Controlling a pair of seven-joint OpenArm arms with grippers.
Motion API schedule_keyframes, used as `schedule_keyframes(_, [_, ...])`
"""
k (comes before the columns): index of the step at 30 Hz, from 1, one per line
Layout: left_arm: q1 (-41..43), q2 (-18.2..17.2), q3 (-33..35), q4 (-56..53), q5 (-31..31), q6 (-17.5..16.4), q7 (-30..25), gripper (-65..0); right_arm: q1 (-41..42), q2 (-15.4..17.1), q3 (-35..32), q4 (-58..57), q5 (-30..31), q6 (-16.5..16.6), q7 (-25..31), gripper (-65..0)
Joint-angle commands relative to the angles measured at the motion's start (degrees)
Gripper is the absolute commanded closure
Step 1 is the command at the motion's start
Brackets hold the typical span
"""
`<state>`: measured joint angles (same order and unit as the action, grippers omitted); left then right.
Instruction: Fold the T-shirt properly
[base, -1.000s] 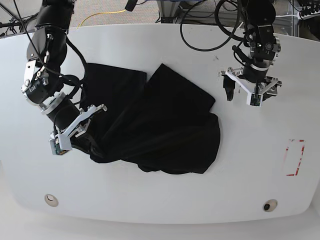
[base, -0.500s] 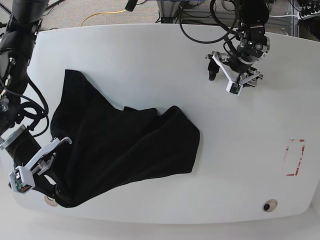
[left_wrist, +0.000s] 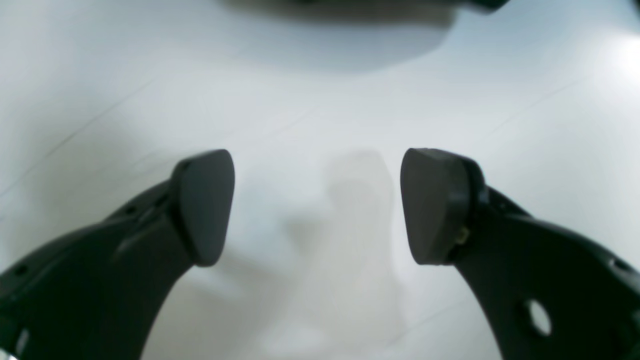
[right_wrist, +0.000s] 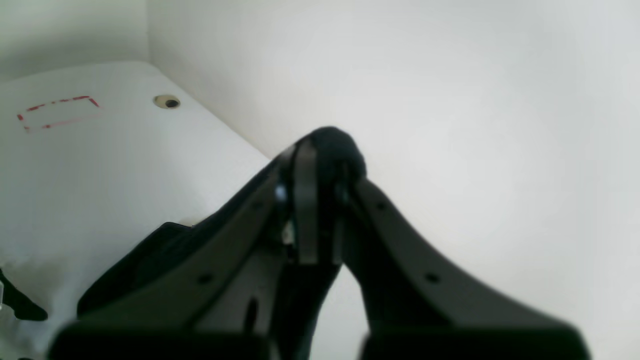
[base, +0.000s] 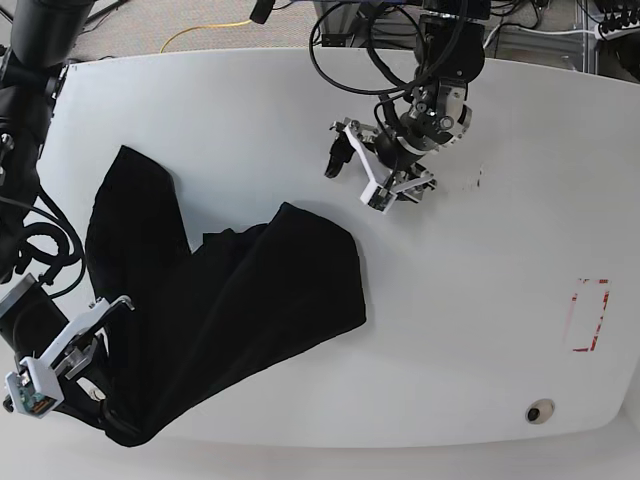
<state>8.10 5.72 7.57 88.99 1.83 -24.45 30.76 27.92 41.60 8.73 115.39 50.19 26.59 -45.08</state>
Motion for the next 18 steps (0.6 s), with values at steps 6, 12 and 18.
schedule_keyframes(6, [-6.38, 0.31, 7.50, -13.61, -0.55, 5.77, -10.32, -48.6, 6.32, 1.96, -2.80, 0.34, 0.22, -0.52, 2.05, 0.0])
schedule_keyframes(12, [-8.14, 0.66, 9.88, -18.27, -0.64, 7.61, -15.07, -48.6, 7.73, 3.98, -4.38, 0.34, 0.22, -0.52, 2.05, 0.0])
schedule_keyframes(18, [-9.46, 2.68, 9.61, -22.92, -0.29, 13.68, -20.43, -48.8, 11.15, 3.98, -7.28, -0.27, 0.05, -0.52, 2.05, 0.0])
